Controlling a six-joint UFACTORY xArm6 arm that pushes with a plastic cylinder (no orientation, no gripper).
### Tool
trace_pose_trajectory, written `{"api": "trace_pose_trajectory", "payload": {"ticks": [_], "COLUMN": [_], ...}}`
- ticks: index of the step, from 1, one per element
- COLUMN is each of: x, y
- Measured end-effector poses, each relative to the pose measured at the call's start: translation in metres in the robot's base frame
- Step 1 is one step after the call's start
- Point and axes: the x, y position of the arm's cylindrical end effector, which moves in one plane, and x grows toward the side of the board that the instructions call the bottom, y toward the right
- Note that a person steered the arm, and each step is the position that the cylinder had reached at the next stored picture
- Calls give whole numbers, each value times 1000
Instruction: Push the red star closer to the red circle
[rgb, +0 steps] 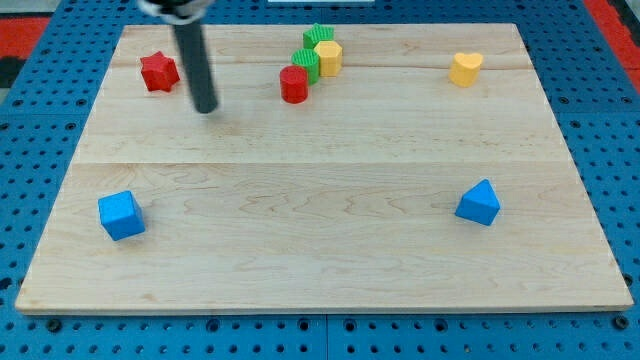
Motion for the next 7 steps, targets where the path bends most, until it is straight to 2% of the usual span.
{"api": "trace_pose_trajectory", "payload": {"ticks": [1,3,4,5,7], "x": [-2,-80,-90,-87,-45], "y": [-81,-58,-39,-22,-15]}}
